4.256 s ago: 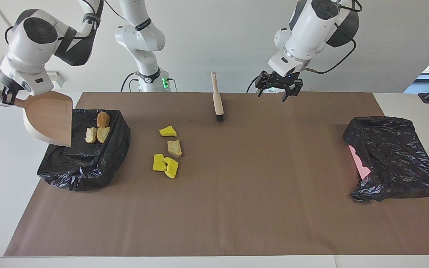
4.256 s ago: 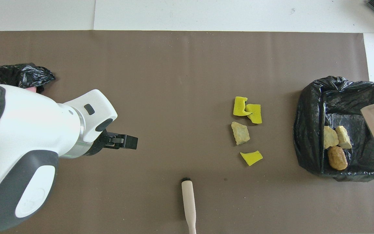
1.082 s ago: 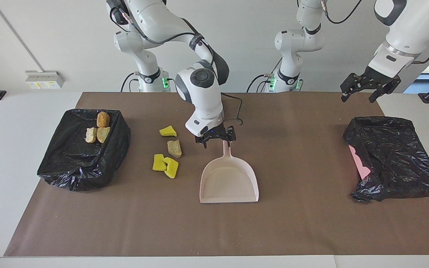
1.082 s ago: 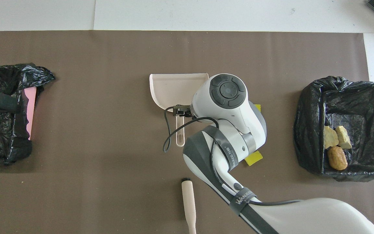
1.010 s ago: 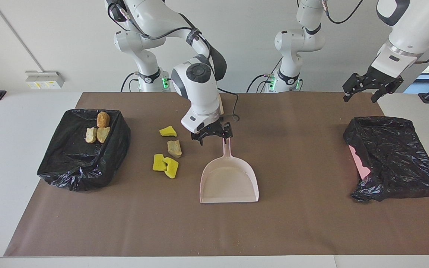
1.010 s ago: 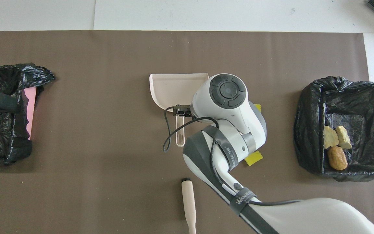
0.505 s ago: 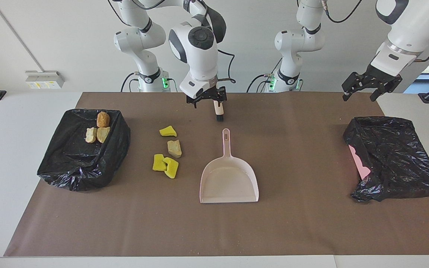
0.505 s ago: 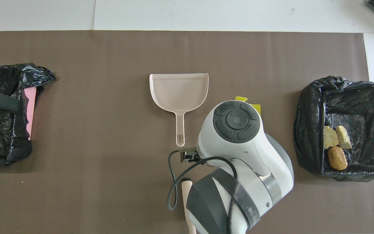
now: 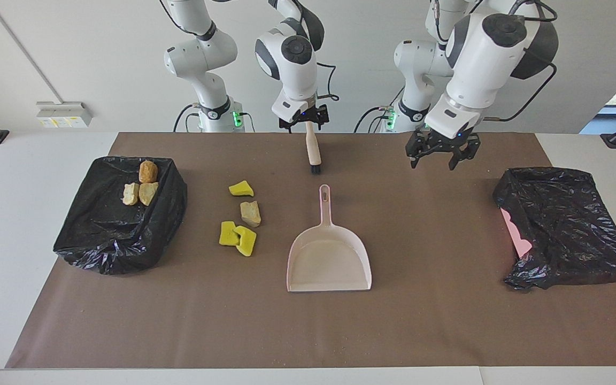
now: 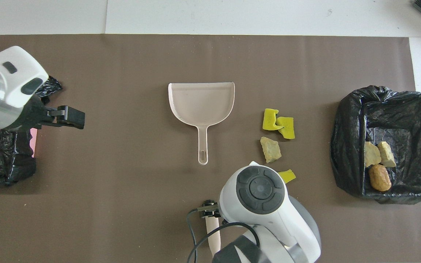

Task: Sweep and dump trash in bin
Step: 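Grasp the dustpan handle with the left gripper, then grasp the wooden brush with the right gripper and lift it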

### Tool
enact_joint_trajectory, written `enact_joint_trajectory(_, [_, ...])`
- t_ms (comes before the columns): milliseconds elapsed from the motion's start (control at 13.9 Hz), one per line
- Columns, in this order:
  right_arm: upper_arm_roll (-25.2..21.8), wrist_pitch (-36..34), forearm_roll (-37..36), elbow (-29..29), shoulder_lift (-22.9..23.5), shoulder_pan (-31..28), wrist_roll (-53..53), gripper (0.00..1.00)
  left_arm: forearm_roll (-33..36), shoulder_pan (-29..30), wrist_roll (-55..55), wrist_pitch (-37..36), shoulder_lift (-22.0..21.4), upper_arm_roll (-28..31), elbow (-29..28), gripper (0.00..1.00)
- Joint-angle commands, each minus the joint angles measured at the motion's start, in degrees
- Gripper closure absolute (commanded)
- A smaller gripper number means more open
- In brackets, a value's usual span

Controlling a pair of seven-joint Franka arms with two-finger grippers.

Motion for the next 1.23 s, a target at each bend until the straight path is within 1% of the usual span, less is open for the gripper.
enact_joint_trajectory(0, [-0.15,6.97,4.34,-8.75,-3.3,4.03,1.38,0.0,-1.26,-4.44,-6.54,5.9,4.51,1.05,-1.23,0.0])
enact_joint_trajectory(216, [-0.15,12.78,5.93,-14.91,-3.66,10.0,4.19,0.0,-1.44,-8.22,-8.15,12.67,10.58,1.05,-1.05,0.0])
enact_joint_trajectory(361, [-0.15,13.24,5.94,-17.12,-4.79,12.13,5.17,0.0,-2.22,-10.85,-8.5,15.05,12.52,1.05,-0.88,0.0])
enact_joint_trajectory(505, [-0.15,13.15,6.81,-18.62,-6.64,15.02,7.35,0.0,-3.55,-14.37,-12.16,19.18,15.07,1.05,-1.05,0.0])
enact_joint_trajectory(793, [-0.24,13.76,7.61,-18.53,-6.56,15.12,7.36,0.0,-3.11,-20.61,-19.82,24.45,20.43,1.14,-1.05,0.0])
enact_joint_trajectory(866, [-0.15,13.76,7.61,-18.62,-6.56,15.12,7.36,0.05,-2.94,-20.54,-19.66,25.51,21.23,1.14,-1.14,0.0])
enact_joint_trajectory(1010, [-0.24,13.85,7.61,-18.62,-6.56,15.12,7.28,0.32,-2.85,-20.19,-19.49,25.43,21.32,1.14,-0.88,0.0])
enact_joint_trajectory(1082, [-0.24,13.85,7.61,-18.62,-6.56,15.12,7.28,0.42,-2.76,-20.19,-19.49,25.17,21.32,1.14,-0.88,0.0])
enact_joint_trajectory(1154, [-0.24,14.03,7.61,-18.62,-6.56,15.12,7.36,0.55,-2.76,-20.19,-19.49,24.74,21.24,1.31,-0.88,0.0])
